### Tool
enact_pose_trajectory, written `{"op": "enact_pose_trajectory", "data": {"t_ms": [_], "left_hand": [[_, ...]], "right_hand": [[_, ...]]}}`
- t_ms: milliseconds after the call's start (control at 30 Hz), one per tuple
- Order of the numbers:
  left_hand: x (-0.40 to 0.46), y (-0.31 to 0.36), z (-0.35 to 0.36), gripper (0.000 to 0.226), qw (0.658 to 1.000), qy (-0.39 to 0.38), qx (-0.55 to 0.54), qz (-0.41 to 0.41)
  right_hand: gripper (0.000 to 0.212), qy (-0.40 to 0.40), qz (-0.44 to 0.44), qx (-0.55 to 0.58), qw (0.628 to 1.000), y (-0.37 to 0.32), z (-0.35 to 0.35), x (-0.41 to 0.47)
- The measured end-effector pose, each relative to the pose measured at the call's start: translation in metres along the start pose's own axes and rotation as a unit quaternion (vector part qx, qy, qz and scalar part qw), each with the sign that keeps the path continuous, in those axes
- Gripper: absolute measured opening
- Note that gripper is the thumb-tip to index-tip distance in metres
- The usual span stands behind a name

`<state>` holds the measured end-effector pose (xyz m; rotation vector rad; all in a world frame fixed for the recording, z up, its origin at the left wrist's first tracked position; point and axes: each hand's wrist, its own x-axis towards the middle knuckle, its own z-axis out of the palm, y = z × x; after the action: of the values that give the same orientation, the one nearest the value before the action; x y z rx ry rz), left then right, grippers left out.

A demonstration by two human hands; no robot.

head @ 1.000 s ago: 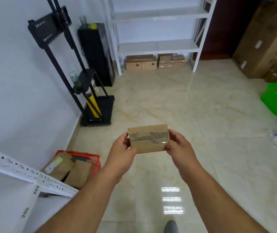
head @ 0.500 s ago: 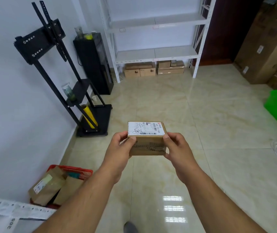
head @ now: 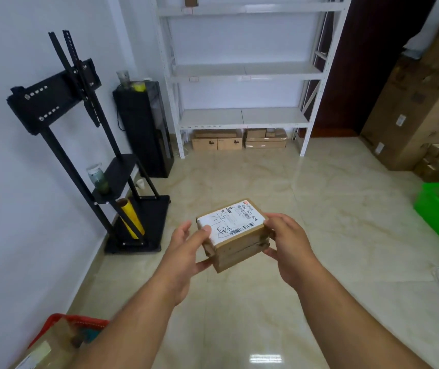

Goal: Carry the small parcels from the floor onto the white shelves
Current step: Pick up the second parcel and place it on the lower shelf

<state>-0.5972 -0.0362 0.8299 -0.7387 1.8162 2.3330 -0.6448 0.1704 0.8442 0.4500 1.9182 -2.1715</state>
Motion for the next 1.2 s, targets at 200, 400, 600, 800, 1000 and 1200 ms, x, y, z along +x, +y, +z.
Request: {"op": "enact_pose_trajectory", "data": {"t_ms": [200,400,600,800,1000,1200], "left_hand": [[0.045,0.04,0.005,0.023,0.999,-0.021,-0.033,0.005],[0.105,0.066,0.044,0.02,0.996,0.022,-0.045,0.078],[0.186,0.097,0.089,0.025,0.994,0.012,0.071,0.077],[0.267,0.132,0.128,0.034,0.987,0.025,0.113,0.109],[0.338,0.155,0.144,0.037,0.987,0.014,0.112,0.117],[0.422,0.18,0.133,0.043,0.986,-0.006,0.116,0.123]], "right_hand": [[0.036,-0.016,-0.031,-0.024,0.999,-0.028,0.038,0.054],[0.022,0.021,-0.08,-0.041,0.996,-0.027,0.072,0.107],[0.044,-0.052,-0.098,-0.048,0.993,-0.06,0.072,0.199],[0.045,-0.074,-0.097,-0.073,0.99,-0.108,0.062,0.288],[0.042,-0.07,-0.1,-0.065,0.99,-0.135,0.076,0.361],[0.044,-0.071,-0.102,-0.077,0.989,-0.152,0.113,0.431]]}}
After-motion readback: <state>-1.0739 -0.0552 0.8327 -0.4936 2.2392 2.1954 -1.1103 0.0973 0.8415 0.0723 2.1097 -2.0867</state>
